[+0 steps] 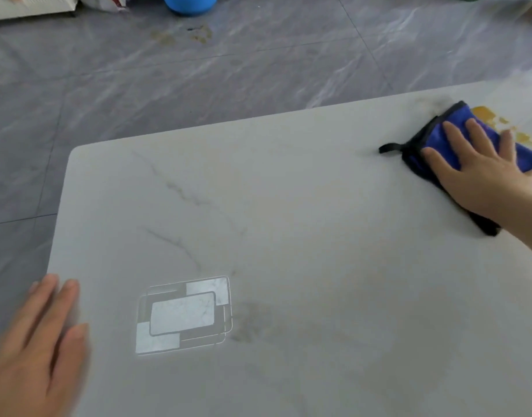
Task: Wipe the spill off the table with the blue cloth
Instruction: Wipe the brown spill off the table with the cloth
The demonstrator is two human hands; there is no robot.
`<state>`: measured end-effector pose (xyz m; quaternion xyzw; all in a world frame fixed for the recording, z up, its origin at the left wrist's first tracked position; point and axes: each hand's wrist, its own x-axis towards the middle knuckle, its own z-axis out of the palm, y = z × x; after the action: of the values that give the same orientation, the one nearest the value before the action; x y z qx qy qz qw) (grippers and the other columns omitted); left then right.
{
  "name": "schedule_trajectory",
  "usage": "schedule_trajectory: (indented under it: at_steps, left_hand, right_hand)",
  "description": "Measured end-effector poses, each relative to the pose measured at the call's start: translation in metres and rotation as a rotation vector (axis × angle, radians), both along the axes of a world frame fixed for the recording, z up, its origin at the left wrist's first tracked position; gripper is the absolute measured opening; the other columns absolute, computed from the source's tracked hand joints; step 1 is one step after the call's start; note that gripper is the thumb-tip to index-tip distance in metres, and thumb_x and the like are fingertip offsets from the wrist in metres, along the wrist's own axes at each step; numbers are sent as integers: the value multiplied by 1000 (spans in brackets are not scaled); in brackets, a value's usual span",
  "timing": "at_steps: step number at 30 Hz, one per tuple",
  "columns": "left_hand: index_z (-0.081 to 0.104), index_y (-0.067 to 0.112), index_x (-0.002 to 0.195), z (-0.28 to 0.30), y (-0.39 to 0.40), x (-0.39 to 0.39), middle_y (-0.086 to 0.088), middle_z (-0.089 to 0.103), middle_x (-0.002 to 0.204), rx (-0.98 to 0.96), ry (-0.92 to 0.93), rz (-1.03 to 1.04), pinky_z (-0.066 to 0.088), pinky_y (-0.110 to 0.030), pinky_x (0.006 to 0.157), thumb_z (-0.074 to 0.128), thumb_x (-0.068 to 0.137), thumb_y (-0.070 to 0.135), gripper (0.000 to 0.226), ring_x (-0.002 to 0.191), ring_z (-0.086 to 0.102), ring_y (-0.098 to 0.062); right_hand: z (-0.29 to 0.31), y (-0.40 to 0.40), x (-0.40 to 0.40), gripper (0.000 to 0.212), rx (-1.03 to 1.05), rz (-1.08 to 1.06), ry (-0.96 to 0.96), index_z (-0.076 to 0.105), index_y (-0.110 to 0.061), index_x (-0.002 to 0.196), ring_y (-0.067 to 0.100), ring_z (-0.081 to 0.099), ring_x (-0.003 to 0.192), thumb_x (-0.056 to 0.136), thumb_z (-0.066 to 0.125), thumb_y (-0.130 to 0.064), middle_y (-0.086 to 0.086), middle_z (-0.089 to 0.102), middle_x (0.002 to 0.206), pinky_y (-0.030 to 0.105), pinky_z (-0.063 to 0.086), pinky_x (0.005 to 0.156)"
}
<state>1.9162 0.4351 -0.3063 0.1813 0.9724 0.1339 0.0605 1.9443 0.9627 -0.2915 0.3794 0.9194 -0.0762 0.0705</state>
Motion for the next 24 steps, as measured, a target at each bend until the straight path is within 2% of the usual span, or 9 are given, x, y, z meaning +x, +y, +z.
schedule_trajectory:
  at_steps: [3,5,6,8,10,12,16,21,24]
  left_hand:
    - [33,-16,133,14,7,4,-25,23,148,-5,-48,21,-1,-6,112,29,86,30,65,140,19,-32]
    - [33,-15,133,16,4,3,-26,23,147,13,-1,12,-4,2,105,29,86,31,66,139,18,-33]
    - [32,-16,133,15,2,3,-26,23,148,22,-3,19,-3,-2,109,27,86,33,68,140,19,-33]
    - [32,-17,132,8,-2,5,-26,26,149,45,50,6,9,-27,119,24,89,37,70,140,23,-36]
    - [32,-17,131,-2,-7,7,-27,29,148,66,92,17,19,-47,117,25,88,37,69,140,26,-39]
    - [32,-18,131,-8,-11,7,-27,30,147,36,109,-7,23,-55,114,25,88,36,68,140,26,-39]
    - [32,-11,136,-13,-19,3,-19,27,152,84,116,14,22,-50,115,25,89,39,69,143,23,-31]
    - [25,24,145,-33,-37,-4,6,18,157,237,34,96,17,-50,118,31,86,49,65,145,18,-19]
    - [26,23,146,-33,-36,-7,9,18,156,331,-42,130,14,-43,117,34,85,48,66,145,15,-18]
  right_hand:
    - [0,-14,32,74,16,8,-24,2,-52,141,24,-8,146,74,8,-84,-19,-3,158,74,1,106]
    - [0,-24,44,76,14,16,-47,0,-52,142,22,-12,146,72,3,-82,-18,-5,158,73,-2,106]
    - [1,-26,46,78,12,16,-52,-1,-51,142,22,-13,146,71,1,-81,-17,-6,158,73,-3,106]
    - [3,-27,45,80,8,26,-55,-2,-50,143,22,-15,146,69,-1,-80,-16,-7,158,73,-4,106]
    - [4,-28,44,80,0,33,-61,-1,-49,144,22,-16,146,70,-1,-80,-16,-8,158,73,-4,106]
    - [5,-28,44,82,-9,35,-65,-1,-48,144,22,-17,145,69,-1,-80,-16,-9,158,73,-5,106]
    - [4,-29,44,80,2,45,-44,-1,-49,144,23,-16,146,71,-2,-81,-15,-7,159,72,-4,106]
    - [0,-28,44,72,22,47,-21,1,-48,144,25,-15,146,79,5,-77,-13,-6,159,73,-4,105]
    - [-2,-27,44,71,38,54,-5,1,-47,144,25,-14,146,80,5,-77,-13,-5,159,74,-4,105]
